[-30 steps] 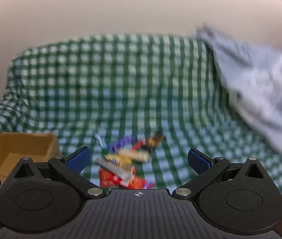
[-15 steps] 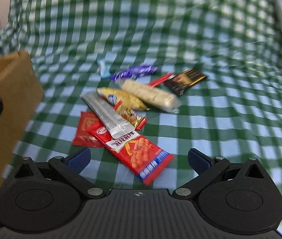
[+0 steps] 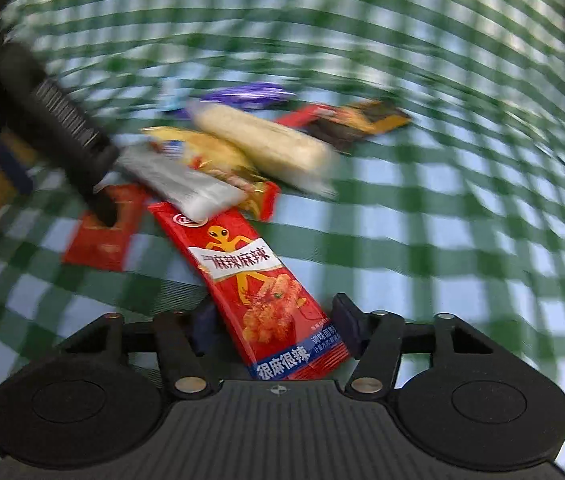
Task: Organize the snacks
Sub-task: 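Grasp the small red packet with the left tool while the right tool grasps the red spicy-strip bag, then carry both held packets over the cardboard box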
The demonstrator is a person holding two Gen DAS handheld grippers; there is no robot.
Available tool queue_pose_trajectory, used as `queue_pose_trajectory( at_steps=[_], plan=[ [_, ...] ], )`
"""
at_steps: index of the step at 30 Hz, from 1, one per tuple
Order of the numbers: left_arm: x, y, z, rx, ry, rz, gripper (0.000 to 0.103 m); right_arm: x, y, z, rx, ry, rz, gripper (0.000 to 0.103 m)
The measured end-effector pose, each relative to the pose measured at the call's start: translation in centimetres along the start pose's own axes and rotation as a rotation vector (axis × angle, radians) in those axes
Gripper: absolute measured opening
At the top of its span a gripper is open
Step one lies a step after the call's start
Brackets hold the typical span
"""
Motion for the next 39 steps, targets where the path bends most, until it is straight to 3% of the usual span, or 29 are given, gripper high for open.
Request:
queue_pose_trajectory(
  at_steps=[4, 8, 15, 16, 18, 20, 22, 27, 39],
  plan=[
    [-0.5, 1.3, 1.1, -0.013, 0.019, -0.005, 0.103, 0.2, 0.0, 0.7, -0.007, 0.016, 0.001, 0.065],
    [0.3, 1.0, 1.0, 0.009, 0.051, 0.051, 0.103, -0.2, 1.1, 0.7, -0.002, 0.001, -0.014, 0.089],
    [0.7, 0.9, 0.7, 0.009, 0.061, 0.044, 0.103, -0.3, 1.7, 1.1, 0.0, 0.01, 0.001, 0.096],
    [0.6, 1.0, 0.7, 0.012, 0.059, 0.045, 0.103, -0.5, 1.8, 1.1, -0.002, 0.006, 0.0, 0.094],
    [0.8, 0.6, 0.5, -0.004, 0.042, 0.058, 0.099, -0.8, 1.5, 0.9, -0.018, -0.014, 0.003, 0.079],
    [0.7, -0.2, -0.3, -0.012, 0.008, 0.083, 0.084, -0.6, 0.9, 0.2, -0.015, -0.048, 0.011, 0.055],
    [1.0, -1.5, -0.9, -0.012, -0.005, 0.11, 0.048, -0.2, 0.4, -0.4, -0.004, -0.071, 0.013, 0.043],
    [2.2, -4.1, -2.5, 0.03, -0.03, 0.14, 0.048, 0.4, -2.0, -1.0, -0.009, -0.017, 0.024, 0.036],
    [10.9, -15.5, -4.7, 0.096, 0.045, 0.383, 0.048, 1.3, -12.5, -3.8, 0.007, 0.189, 0.16, 0.032]
  ],
)
Point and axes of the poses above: each gripper's, at about its wrist camera, not at the fingertips, and y roughly the way its jaws point, z to its right, x to its underside, the point moved 1 cm from there along y, roughly the way its jaws point, and after that the axes turned 7 degrees about -x, right-handed, at the moved point
